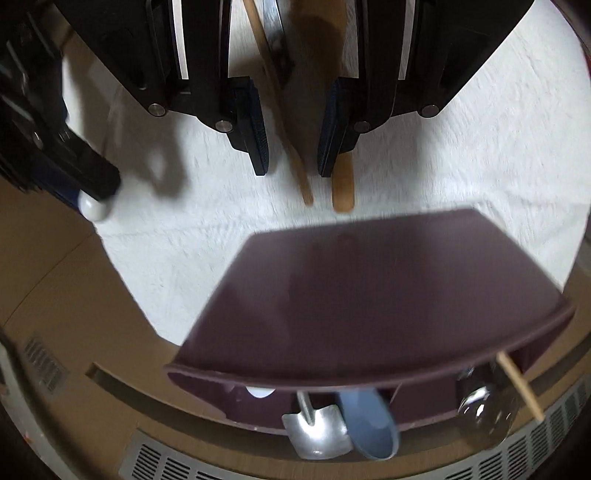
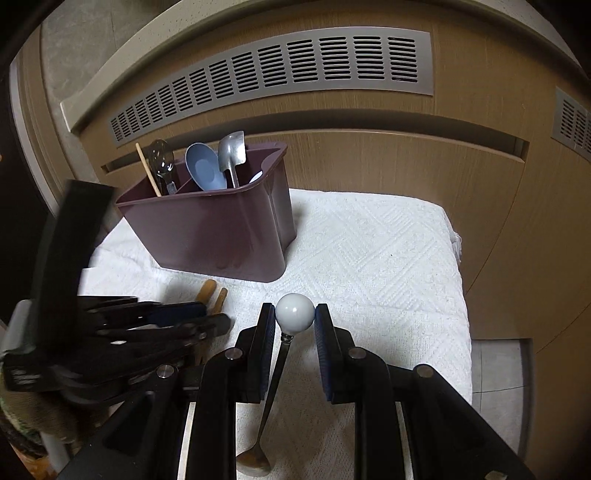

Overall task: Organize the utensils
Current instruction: 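Grasp the white-knobbed spoon with the right tool while the left tool grasps a wooden chopstick, then lift the white-knobbed spoon and wooden chopstick and carry both over the caddy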

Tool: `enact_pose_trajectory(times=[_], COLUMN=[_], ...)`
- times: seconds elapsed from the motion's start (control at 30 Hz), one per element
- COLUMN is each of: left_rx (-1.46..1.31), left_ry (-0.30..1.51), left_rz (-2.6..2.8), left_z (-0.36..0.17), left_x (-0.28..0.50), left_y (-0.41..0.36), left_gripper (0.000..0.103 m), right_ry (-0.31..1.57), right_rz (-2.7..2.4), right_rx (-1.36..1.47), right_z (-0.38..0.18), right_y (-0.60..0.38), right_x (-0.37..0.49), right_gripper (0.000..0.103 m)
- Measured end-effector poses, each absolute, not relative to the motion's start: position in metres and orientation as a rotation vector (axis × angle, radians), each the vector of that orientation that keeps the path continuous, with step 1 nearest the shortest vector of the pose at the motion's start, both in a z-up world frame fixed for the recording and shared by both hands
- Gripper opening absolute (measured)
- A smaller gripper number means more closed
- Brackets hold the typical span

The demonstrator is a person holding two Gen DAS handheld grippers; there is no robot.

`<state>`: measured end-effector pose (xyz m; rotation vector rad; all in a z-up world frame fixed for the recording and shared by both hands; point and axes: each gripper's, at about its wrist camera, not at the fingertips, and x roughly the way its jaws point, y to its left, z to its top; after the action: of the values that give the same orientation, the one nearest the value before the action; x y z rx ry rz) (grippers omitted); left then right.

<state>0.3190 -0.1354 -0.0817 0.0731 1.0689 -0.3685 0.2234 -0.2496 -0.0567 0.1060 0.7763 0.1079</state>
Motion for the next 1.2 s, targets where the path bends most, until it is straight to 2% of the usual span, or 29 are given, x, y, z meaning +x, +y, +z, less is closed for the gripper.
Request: enact_pose_trajectory(times=[0.2, 0.23, 0.27, 0.3, 0.53, 0.87, 1.2], left_rx=[0.152, 0.159, 0.161, 0.162, 0.067, -0.022, -0.011], left_ry=[1.069, 1.064, 1.056, 1.045, 0.930, 0.655, 0.427], left_rz=[-0.347, -0.350, -0.360, -0.368, -0.465, -0.486, -0.453], left_z=[-0.081, -0.080, -0.080, -0.079, -0.060, 0.023, 0.111], left_x=[0.334, 0.334, 0.332, 0.329, 0.274, 0.204, 0.184], left_y=[-0.151, -0.152, -0.152, -0.151, -0.115, -0.065, -0.037], left_gripper=[0.028, 0.024, 0.013, 0.008, 0.008, 0.006, 0.005], right_ry=[0.772, 0.773, 0.773, 0.774, 0.774, 0.726, 0.586], right_rz=[0.100, 0.099, 0.096, 0.095, 0.111, 0.125, 0.147], right_rx=[0.112, 0.112, 0.112, 0.110, 0.081, -0.020, -0.113], right_z=[-0.055, -0.055, -0.055, -0.054, -0.043, -0.012, 0.047], right_y=[-0.253, -0.253, -0.253, -0.252, -0.244, -0.219, -0.189], right_x=[0.222, 0.221, 0.221, 0.221, 0.204, 0.169, 0.142], right_gripper=[0.020, 0.020, 0.020, 0.020, 0.020, 0.020, 0.020])
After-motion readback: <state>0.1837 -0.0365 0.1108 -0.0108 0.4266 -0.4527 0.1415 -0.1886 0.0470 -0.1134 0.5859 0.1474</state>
